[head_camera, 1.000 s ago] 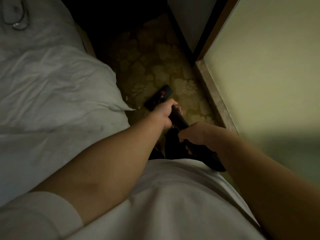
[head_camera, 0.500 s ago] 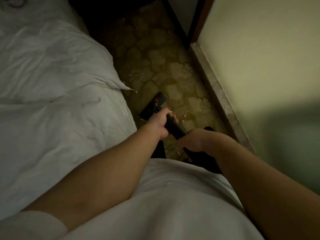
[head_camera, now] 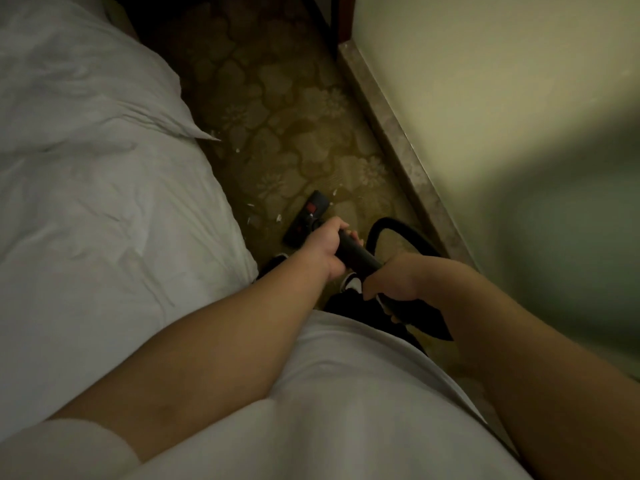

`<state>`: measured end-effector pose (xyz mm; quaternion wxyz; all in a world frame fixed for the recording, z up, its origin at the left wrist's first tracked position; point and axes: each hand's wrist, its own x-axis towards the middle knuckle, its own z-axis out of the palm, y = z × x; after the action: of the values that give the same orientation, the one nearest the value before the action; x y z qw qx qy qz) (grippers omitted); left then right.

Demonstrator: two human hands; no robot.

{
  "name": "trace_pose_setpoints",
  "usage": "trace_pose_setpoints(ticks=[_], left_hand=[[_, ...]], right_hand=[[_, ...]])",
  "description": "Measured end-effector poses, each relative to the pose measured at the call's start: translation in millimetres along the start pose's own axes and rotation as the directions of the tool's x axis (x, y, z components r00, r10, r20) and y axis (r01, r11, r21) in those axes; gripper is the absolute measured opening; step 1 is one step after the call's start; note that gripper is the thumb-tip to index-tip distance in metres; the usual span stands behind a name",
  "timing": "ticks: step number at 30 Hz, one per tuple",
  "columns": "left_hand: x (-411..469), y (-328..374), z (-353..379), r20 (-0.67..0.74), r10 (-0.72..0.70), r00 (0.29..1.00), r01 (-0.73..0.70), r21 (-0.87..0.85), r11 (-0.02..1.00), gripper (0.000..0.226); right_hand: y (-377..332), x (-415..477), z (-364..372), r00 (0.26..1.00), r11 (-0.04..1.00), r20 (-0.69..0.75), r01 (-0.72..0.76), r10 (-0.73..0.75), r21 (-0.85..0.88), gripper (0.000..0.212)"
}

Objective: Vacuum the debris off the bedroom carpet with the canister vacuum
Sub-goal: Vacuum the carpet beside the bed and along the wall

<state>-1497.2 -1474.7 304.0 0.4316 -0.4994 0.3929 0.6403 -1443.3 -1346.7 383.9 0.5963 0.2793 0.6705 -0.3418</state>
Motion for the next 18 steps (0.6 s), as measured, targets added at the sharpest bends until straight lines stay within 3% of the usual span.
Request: trace_pose_setpoints(ticks=[8, 18], left_hand=[[-2, -34, 45, -0.018, -0.013, 1.0, 0.015, 0.114, 0.993, 0.011], [-6, -58, 93, 0.065, -0.046, 0.997, 0.035, 0.166, 0.986, 0.013]], right_hand=[[51, -18, -15, 0.997, 0.997, -0.075, -0.005, 0.011, 0.073, 0.022], [91, -39, -36, 0.979, 0.993, -0.199, -0.021, 0.043, 0.114, 0.026]])
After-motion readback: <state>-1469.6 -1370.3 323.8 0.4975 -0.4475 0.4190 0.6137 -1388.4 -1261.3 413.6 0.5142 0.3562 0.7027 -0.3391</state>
